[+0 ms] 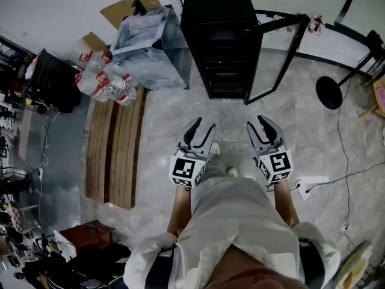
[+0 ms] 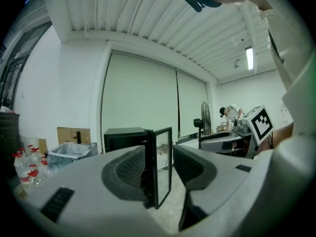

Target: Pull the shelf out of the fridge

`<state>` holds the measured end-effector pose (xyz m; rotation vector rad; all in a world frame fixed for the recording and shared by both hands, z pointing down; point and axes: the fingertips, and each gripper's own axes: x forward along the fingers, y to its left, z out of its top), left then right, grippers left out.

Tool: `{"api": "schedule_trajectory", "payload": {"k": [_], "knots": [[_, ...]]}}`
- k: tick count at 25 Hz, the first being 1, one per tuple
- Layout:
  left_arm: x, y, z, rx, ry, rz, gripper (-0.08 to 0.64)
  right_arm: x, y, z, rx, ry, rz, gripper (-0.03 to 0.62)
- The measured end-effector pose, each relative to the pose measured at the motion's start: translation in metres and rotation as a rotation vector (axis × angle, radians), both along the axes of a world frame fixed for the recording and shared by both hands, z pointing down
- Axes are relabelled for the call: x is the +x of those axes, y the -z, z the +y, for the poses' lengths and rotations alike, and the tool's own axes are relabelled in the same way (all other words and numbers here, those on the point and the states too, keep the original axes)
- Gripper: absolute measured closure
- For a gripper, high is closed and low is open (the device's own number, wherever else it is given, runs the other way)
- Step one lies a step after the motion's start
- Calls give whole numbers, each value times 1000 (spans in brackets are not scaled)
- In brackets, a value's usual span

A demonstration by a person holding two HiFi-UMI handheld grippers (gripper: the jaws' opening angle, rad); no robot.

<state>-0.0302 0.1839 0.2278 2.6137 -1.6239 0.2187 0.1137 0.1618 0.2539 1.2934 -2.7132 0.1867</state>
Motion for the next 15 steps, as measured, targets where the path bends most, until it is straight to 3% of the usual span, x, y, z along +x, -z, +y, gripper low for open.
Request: {"api": "schedule_trajectory", "payload": {"k": [15], "knots": [[-32,-18,-89,-28,-74,22,377,-38,-17,-77,-48,-50,29,438]]}}
